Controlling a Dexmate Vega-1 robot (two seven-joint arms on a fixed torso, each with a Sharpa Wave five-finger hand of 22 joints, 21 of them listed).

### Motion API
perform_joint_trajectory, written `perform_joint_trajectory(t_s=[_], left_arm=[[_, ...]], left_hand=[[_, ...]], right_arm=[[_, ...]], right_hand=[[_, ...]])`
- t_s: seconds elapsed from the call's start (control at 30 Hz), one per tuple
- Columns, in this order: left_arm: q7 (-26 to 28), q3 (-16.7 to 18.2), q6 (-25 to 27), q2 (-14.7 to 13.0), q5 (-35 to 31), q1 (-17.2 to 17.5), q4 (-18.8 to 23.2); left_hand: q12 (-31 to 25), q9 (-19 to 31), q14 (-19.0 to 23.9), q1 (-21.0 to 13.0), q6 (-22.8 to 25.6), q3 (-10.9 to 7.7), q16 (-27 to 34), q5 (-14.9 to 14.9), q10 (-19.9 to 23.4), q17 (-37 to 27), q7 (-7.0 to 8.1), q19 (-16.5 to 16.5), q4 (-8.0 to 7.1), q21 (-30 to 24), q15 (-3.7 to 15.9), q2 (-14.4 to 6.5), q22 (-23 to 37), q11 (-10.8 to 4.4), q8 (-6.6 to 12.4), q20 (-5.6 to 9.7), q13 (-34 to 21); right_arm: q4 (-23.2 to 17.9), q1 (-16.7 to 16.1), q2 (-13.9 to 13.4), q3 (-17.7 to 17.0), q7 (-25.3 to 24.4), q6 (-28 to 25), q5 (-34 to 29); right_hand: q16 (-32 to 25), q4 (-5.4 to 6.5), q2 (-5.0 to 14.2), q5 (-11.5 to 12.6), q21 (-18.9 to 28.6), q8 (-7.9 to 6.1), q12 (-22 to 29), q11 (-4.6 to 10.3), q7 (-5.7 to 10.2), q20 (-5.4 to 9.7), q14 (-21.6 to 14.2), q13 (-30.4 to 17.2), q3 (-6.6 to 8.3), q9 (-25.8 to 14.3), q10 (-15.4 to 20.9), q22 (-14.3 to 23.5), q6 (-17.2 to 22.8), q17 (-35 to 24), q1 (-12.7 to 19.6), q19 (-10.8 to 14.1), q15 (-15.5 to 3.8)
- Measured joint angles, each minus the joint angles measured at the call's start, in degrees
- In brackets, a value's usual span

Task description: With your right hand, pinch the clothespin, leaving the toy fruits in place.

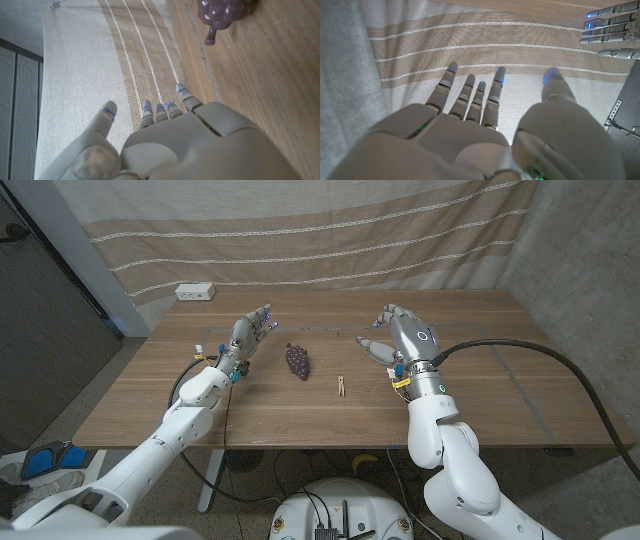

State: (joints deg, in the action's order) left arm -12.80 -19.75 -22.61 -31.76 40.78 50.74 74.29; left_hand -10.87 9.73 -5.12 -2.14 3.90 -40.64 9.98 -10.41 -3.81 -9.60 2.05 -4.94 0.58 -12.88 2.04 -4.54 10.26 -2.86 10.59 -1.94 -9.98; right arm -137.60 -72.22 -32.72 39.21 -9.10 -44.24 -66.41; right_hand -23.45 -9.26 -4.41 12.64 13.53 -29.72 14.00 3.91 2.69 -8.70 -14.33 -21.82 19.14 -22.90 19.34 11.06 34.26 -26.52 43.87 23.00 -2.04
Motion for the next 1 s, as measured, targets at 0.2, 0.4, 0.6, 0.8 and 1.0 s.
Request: perform_joint_trajectory(t_s=[0.2,0.4,0.6,0.8,1.0], left_arm=[[-0.1,0.1,-0.2,-0.1,0.1,0.2,0.2],[-0.1,0.1,-0.4,-0.1,0.2,0.2,0.2],[-0.2,0.2,-0.5,-0.1,0.3,0.5,0.4],[-0.1,0.3,-0.6,-0.3,0.3,1.1,0.9],[0.0,0.4,-0.7,-0.4,0.3,1.4,1.2]], left_hand=[[0.0,0.0,0.0,0.0,0.0,0.0,0.0,0.0,0.0,0.0,0.0,0.0,0.0,0.0,0.0,0.0,0.0,0.0,0.0,0.0,0.0],[0.0,0.0,0.0,0.0,0.0,0.0,0.0,0.0,0.0,0.0,0.0,0.0,0.0,0.0,0.0,0.0,0.0,0.0,0.0,0.0,0.0],[0.0,0.0,0.0,0.0,0.0,0.0,0.0,0.0,0.0,0.0,0.0,0.0,0.0,0.0,0.0,0.0,0.0,0.0,0.0,0.0,0.0],[0.0,0.0,0.0,0.0,0.3,0.0,0.0,0.0,0.0,0.0,0.32,0.0,0.0,0.0,0.0,0.0,0.0,0.0,0.0,0.0,0.0],[0.0,0.0,0.0,0.0,0.3,0.0,0.0,0.0,0.0,0.0,0.32,0.0,0.0,0.0,0.0,0.0,0.0,0.0,0.0,0.0,0.0]], right_arm=[[0.7,0.0,0.6,0.4,1.1,0.5,-0.9],[1.5,0.2,1.2,0.7,1.1,0.5,-0.9],[2.1,0.3,1.5,0.9,2.1,1.4,-1.6],[2.7,0.4,1.6,1.1,2.8,2.8,-1.6],[3.6,0.7,1.8,1.2,2.9,3.2,-1.3]], right_hand=[[0.0,0.0,0.05,0.0,0.0,-0.79,0.0,-0.22,-0.45,0.22,0.0,-0.4,0.0,-0.6,0.2,0.0,-0.4,-0.2,0.2,0.2,0.0],[-0.1,0.0,0.05,-0.4,0.0,-1.56,0.2,0.2,-0.43,0.22,0.0,-0.6,0.0,-1.2,0.6,0.0,-0.4,-0.5,0.2,0.2,0.0],[-0.4,0.02,0.06,-0.4,0.0,-2.11,0.2,0.19,-0.43,0.41,-0.1,-0.8,-0.01,-1.7,0.6,0.0,-0.4,-0.7,0.2,0.4,-0.05],[-0.5,0.17,0.51,-0.4,0.0,-2.55,0.4,0.19,-0.43,0.53,-0.2,-0.9,-0.16,-2.2,0.6,0.0,-0.4,-1.0,0.6,0.5,-0.22],[-0.8,0.24,1.31,-0.8,0.0,-3.35,0.4,0.28,-0.43,0.6,-0.2,-1.2,-0.09,-2.8,1.2,0.0,-0.4,-1.3,1.4,0.6,-0.22]])
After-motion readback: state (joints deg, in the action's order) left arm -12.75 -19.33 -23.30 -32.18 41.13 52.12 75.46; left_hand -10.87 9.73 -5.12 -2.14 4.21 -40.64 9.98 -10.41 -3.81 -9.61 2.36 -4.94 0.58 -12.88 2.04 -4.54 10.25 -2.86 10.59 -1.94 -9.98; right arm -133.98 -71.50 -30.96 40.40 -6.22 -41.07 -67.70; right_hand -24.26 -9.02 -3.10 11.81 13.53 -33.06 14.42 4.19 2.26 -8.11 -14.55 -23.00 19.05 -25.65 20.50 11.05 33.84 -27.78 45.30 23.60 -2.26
